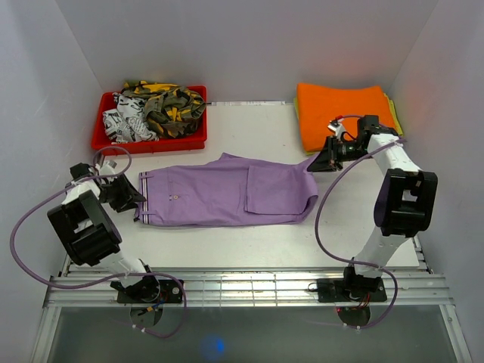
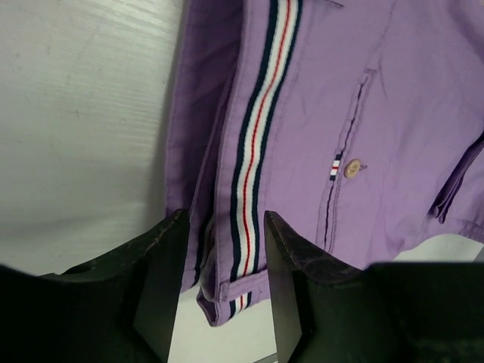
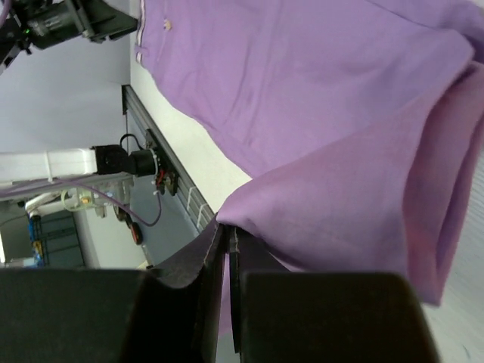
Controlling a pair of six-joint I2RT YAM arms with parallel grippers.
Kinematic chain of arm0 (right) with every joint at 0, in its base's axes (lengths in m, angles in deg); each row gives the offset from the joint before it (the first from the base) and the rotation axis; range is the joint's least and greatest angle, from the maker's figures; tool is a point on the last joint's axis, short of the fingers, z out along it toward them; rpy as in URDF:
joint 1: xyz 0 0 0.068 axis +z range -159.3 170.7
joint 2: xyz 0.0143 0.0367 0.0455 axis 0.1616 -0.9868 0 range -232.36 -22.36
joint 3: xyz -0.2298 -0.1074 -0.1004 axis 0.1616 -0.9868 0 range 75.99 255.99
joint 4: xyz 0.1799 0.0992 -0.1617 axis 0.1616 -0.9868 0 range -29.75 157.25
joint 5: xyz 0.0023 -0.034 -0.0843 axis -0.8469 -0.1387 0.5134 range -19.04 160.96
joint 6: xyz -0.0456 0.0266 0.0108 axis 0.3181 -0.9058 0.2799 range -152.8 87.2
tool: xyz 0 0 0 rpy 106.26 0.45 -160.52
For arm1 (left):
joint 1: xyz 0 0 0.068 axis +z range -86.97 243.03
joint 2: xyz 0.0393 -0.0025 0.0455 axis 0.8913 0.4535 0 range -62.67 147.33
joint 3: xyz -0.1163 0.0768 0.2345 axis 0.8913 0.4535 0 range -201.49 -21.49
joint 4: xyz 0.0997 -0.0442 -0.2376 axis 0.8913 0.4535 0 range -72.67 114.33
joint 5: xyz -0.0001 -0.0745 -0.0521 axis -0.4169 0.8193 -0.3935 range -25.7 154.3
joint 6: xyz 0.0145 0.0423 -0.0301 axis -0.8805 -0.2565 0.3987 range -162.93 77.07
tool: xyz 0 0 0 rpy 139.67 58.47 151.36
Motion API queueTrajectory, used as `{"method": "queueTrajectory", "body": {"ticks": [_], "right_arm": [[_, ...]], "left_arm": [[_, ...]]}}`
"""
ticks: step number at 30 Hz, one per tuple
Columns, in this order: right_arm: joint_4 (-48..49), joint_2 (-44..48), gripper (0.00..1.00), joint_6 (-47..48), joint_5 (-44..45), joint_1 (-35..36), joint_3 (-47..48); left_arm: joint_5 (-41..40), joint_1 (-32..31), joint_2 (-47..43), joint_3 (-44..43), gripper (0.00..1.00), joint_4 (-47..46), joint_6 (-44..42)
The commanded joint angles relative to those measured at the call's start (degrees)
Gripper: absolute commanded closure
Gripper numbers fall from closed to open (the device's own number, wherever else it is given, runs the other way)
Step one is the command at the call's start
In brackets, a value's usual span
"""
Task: Fold and stack the trousers
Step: Fold the trousers
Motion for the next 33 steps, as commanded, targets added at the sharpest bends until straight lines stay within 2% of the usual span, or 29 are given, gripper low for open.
{"method": "queueTrajectory", "body": {"ticks": [1, 8, 12, 16, 18, 20, 21, 23, 24, 25, 26, 33], "right_arm": [[10.05, 2.85, 0.92, -11.89, -3.96, 5.78, 0.74], [23.50, 2.59, 0.92, -25.25, -1.94, 15.29, 0.30], [30.09, 1.45, 0.92, -31.67, -0.71, 19.33, 0.30], [35.11, -1.18, 0.92, -36.51, -0.18, 24.07, 1.96], [36.61, -2.24, 0.92, -38.18, 0.34, 25.57, 3.80], [38.27, -3.74, 0.92, -39.67, 0.34, 27.60, 4.86], [39.15, -4.18, 0.92, -40.72, 0.61, 28.30, 5.57], [40.21, -5.67, 0.92, -41.70, 0.96, 30.23, 7.76], [41.43, -6.11, 0.92, -42.57, 1.13, 31.63, 8.29], [41.97, -6.98, 0.92, -42.93, 1.14, 32.34, 9.34], [42.50, -7.43, 0.92, -43.72, 1.22, 32.96, 9.79], [45.05, -11.91, 0.92, -45.13, 1.57, 36.91, 13.39]], "left_arm": [[-1.62, 0.12, 1.26, -0.49, 0.46, -3.67, 2.04], [-1.45, 0.29, 2.39, -2.34, 0.33, -5.79, -0.95], [-3.56, 0.20, 8.62, -3.66, 0.35, -5.52, -1.83], [1.00, -0.15, 10.66, -2.17, 0.40, -6.40, -1.65], [3.99, -0.67, 10.93, -1.55, 0.45, -6.75, -1.83], [5.31, -1.02, 11.28, -0.68, 0.54, -7.28, -1.83], [5.32, -1.03, 11.28, -0.15, 0.66, -7.72, -1.66], [5.84, -1.55, 10.93, 0.91, 0.79, -8.68, -1.83], [6.02, -1.81, 10.84, 0.91, 0.93, -8.60, -2.00], [6.37, -2.25, 10.67, 0.91, 0.98, -8.77, -2.09], [6.46, -3.56, 10.23, 1.09, 1.00, -8.95, -2.18], [7.25, -12.61, 8.74, 2.67, 1.00, -11.75, 2.12]]}}
